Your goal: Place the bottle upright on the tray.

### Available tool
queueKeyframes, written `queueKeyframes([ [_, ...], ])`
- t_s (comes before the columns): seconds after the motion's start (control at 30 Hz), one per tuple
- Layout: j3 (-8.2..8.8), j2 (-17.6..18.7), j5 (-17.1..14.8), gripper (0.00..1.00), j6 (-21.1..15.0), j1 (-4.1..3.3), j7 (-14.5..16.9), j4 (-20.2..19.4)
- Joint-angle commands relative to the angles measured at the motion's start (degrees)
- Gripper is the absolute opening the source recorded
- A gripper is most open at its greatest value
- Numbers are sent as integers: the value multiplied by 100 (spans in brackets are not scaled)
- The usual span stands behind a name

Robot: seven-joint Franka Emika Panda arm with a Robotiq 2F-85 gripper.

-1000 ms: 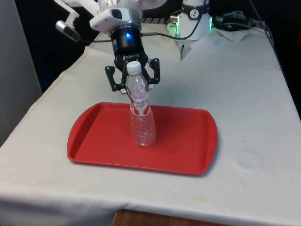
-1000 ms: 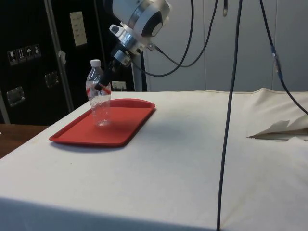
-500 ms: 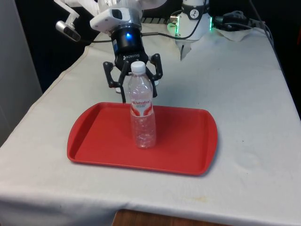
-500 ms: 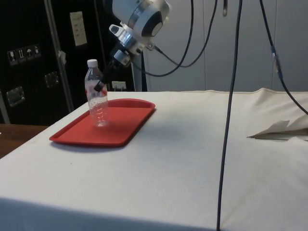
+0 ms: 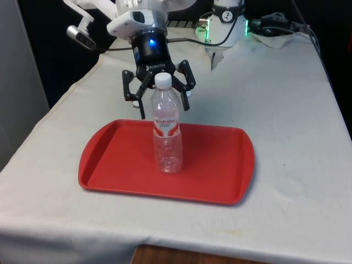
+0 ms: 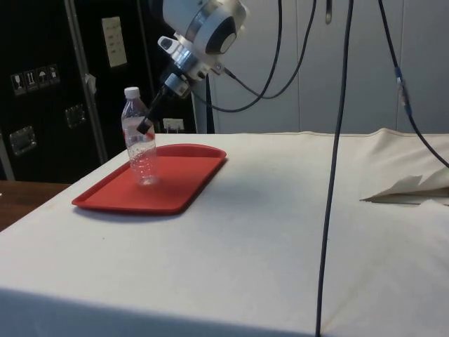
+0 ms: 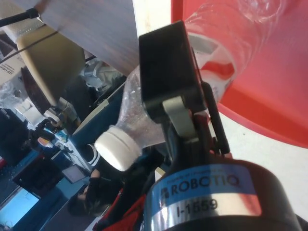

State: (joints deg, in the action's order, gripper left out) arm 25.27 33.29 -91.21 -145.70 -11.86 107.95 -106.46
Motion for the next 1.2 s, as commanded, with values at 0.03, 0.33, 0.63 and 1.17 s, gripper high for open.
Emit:
queueKeyframes([
  [0.03,-11,11,-11,100,-46,-23,-11,11],
  [0.33,-17,11,-17,100,0,-11,0,6],
  [0.63,-11,-6,-11,100,29,-11,-11,-6],
  [1.17,29,-292,149,100,63,-29,-206,-52],
])
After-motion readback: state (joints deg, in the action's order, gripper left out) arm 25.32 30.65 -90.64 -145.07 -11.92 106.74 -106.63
